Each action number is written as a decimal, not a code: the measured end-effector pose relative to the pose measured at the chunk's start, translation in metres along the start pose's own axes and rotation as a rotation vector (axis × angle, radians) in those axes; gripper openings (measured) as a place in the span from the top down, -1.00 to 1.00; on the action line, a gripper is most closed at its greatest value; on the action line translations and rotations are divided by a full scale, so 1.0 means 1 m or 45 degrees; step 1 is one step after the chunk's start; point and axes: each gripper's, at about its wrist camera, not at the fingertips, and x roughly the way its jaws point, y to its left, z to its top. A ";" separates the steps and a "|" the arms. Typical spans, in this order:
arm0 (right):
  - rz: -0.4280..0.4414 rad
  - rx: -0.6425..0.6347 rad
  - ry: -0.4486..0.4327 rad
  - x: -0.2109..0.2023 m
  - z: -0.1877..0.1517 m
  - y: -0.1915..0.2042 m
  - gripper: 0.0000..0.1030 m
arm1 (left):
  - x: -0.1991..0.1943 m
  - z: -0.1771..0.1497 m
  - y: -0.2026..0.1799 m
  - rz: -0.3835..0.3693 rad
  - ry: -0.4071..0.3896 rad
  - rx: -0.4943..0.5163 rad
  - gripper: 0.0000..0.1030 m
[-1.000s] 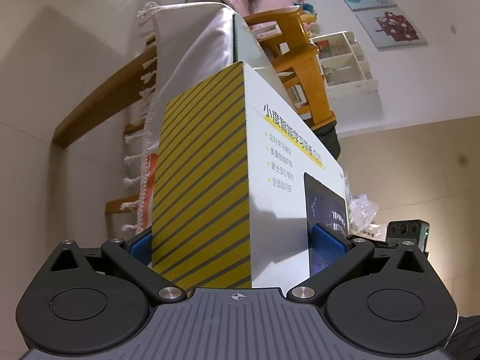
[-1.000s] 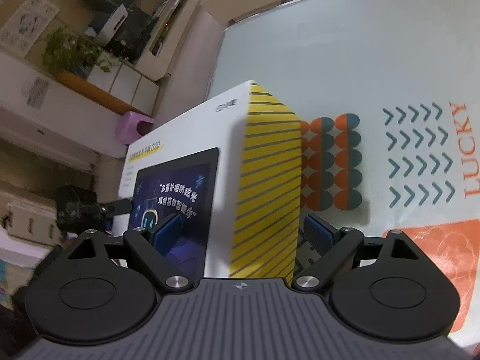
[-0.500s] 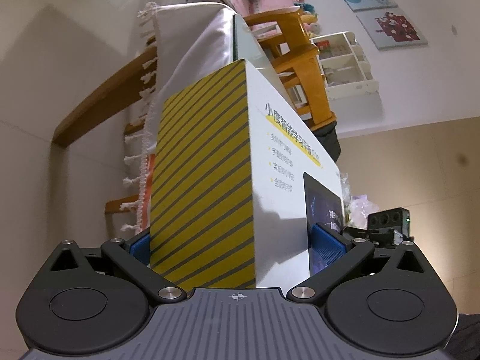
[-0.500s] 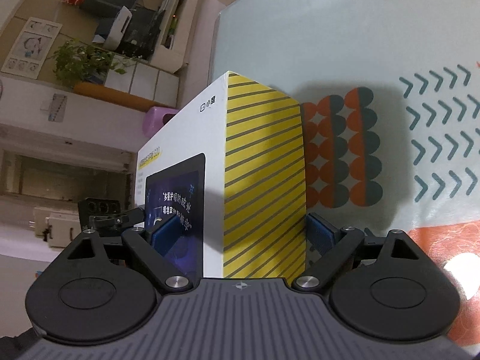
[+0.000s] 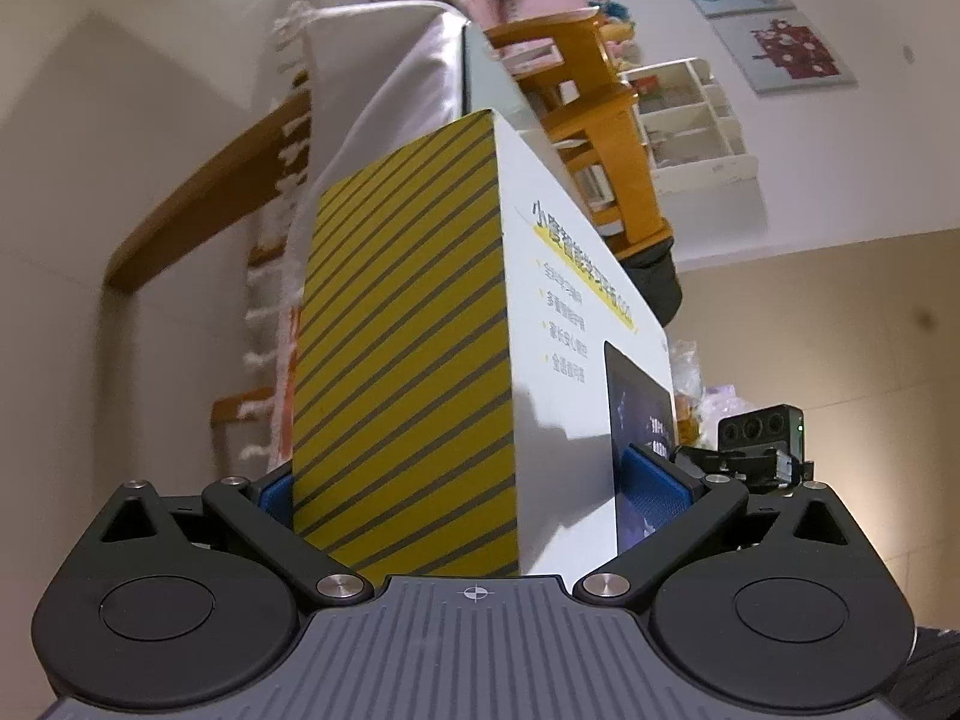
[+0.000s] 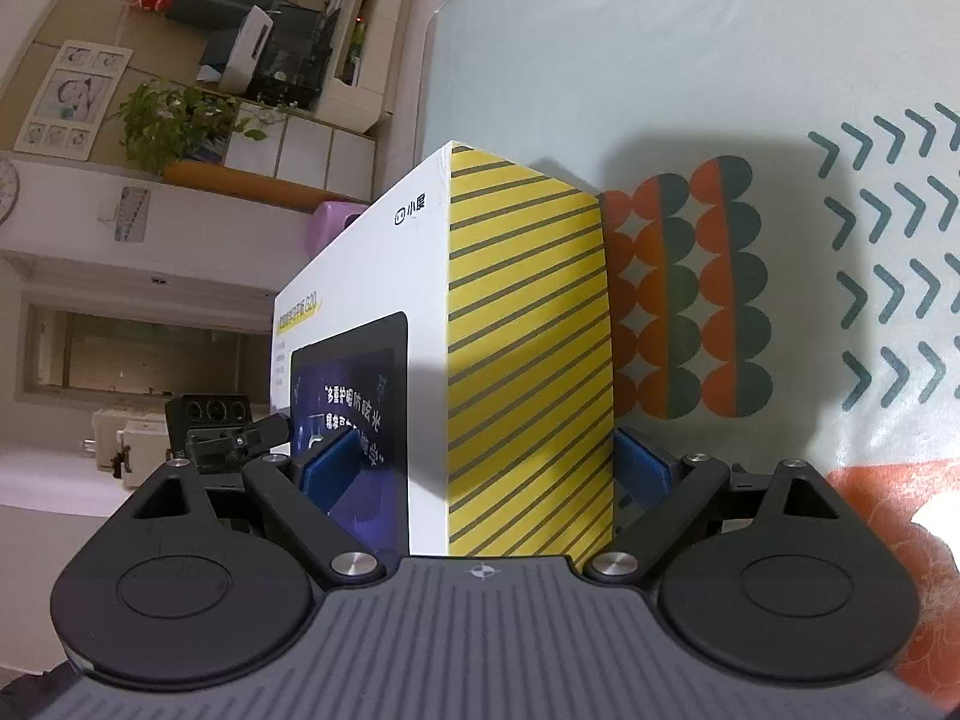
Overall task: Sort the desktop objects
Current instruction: 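Lift the white tablet box off the table with both grippers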
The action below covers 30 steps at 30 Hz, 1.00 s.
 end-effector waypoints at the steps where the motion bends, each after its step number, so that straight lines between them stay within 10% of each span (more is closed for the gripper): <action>1: 0.001 -0.001 0.001 0.000 -0.001 0.000 -1.00 | -0.001 -0.002 -0.001 0.005 0.001 -0.003 -1.00; 30: 0.089 -0.045 -0.183 -0.150 -0.085 -0.014 -1.00 | 0.035 -0.080 -0.154 0.037 0.054 0.165 -1.00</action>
